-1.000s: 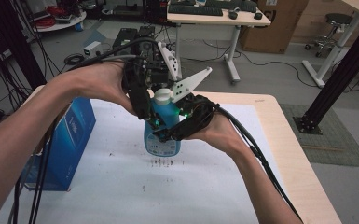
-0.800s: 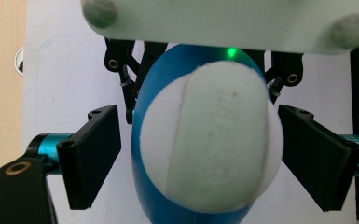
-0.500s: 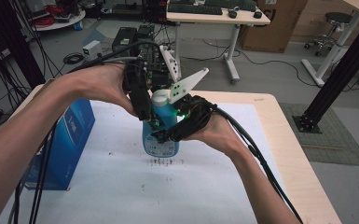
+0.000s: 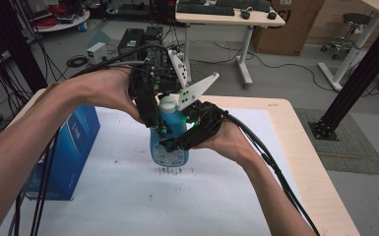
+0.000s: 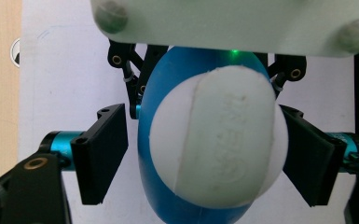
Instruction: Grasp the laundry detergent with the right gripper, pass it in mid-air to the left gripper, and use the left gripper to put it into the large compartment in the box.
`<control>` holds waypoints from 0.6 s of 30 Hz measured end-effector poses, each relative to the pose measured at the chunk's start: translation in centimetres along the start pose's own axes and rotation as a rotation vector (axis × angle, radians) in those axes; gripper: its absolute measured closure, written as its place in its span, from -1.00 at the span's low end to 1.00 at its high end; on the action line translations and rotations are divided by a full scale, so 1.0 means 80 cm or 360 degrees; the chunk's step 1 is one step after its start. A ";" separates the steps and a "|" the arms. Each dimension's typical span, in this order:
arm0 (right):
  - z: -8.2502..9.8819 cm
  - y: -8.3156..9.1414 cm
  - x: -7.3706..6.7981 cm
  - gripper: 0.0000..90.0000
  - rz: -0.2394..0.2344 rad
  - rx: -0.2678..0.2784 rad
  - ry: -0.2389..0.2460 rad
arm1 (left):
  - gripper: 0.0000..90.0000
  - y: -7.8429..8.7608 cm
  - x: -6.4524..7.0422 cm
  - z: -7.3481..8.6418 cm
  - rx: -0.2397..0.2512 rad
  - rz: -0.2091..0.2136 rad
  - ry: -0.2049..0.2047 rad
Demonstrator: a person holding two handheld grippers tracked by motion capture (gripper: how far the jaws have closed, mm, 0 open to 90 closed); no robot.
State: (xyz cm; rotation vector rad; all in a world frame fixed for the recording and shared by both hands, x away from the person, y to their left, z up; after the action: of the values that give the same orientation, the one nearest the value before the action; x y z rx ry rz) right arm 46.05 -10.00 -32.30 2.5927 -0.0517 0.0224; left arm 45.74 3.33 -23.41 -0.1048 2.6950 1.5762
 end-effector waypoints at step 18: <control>0.000 -0.001 0.001 0.02 -0.0005 0.0020 -0.0011 | -0.37 -0.002 0.001 -0.001 -0.0027 -0.0007 -0.0013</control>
State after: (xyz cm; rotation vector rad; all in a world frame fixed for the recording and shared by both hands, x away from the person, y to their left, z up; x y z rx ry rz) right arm 46.10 -9.98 -32.33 2.6057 -0.0498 0.0128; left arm 45.70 3.18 -23.50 -0.1042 2.6736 1.5951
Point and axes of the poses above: each handheld gripper's, and its own axes: y roughly backward along the jaws, z roughly out of its underside, x roughly to its right, the point moved 1 cm from there along -y, roughly forward along the jaws, and after that the axes turned 7 degrees about x, right-handed, at the moved point
